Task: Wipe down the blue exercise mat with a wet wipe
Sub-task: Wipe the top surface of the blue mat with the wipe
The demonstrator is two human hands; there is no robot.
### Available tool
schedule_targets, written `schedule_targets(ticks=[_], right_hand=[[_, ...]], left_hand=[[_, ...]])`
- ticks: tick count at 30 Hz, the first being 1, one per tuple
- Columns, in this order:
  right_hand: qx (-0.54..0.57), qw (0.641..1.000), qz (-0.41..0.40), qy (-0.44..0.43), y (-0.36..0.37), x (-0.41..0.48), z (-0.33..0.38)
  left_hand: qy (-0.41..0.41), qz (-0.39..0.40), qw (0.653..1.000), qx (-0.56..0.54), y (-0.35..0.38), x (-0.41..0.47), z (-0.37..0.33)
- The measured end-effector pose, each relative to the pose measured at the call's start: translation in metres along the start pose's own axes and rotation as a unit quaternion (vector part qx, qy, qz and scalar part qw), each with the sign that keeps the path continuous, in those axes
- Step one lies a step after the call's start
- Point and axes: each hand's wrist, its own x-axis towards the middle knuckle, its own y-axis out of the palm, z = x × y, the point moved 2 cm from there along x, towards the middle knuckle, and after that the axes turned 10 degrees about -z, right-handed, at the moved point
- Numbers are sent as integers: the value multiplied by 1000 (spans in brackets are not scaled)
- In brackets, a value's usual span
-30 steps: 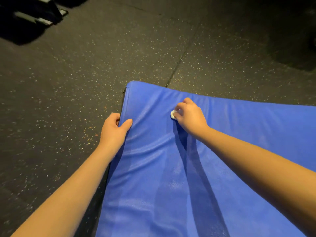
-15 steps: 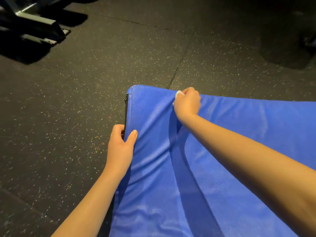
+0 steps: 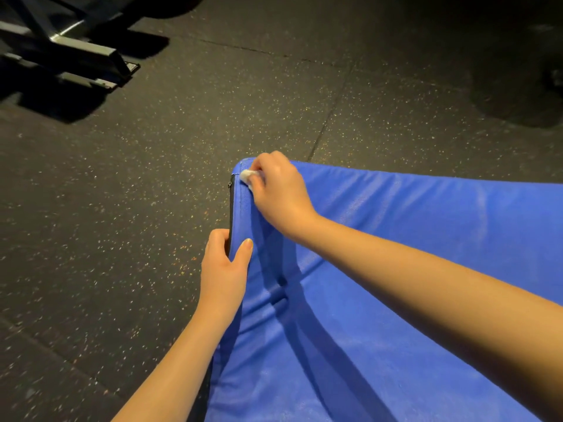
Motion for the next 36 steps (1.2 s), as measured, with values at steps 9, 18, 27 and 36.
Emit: schedule_targets(ticks=[9, 18, 27, 36], right_hand=[[-29, 997, 45, -52, -3, -4, 15], [-101, 992, 46, -62, -7, 11, -14], [-184, 979, 82, 24, -11, 9, -62], [-293, 941, 156, 62, 0, -28, -110]], left_hand=[[25, 10, 1000, 12, -4, -1, 2], [10, 31, 999, 17, -3, 6, 6], [18, 75, 995, 59, 7, 20, 20], [19, 179, 958, 224, 11, 7, 70]])
